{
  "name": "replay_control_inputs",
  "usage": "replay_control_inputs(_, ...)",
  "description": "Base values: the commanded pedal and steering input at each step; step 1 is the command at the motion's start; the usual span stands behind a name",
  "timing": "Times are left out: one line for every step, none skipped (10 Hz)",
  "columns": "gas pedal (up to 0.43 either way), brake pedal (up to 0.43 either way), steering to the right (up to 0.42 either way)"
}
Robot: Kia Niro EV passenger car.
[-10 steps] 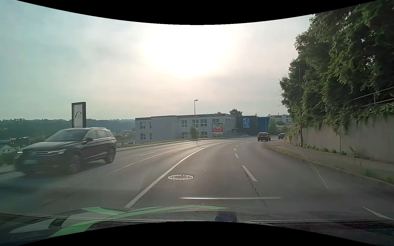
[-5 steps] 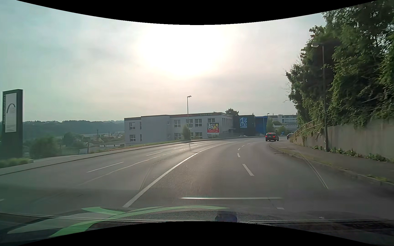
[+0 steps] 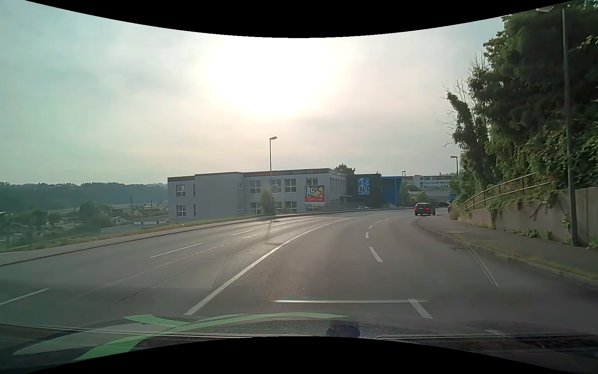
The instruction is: Follow the waypoints while adhering to traffic rules and regulations
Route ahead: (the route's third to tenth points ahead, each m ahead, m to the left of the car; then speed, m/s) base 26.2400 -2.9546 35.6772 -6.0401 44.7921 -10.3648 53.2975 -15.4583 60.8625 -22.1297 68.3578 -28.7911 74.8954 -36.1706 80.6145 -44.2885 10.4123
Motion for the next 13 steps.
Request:
replay_control_inputs(0.079, 0.000, 0.028)
replay_control_inputs(0.079, 0.000, 0.031)
replay_control_inputs(0.087, 0.000, 0.035)
replay_control_inputs(0.087, 0.000, 0.036)
replay_control_inputs(0.087, 0.000, 0.037)
replay_control_inputs(0.087, 0.000, 0.038)
replay_control_inputs(0.110, 0.000, 0.039)
replay_control_inputs(0.110, 0.000, 0.040)
replay_control_inputs(0.110, 0.000, 0.040)
replay_control_inputs(0.098, 0.000, 0.040)
replay_control_inputs(0.098, 0.000, 0.040)
replay_control_inputs(0.087, 0.000, 0.040)
replay_control_inputs(0.079, 0.000, 0.040)
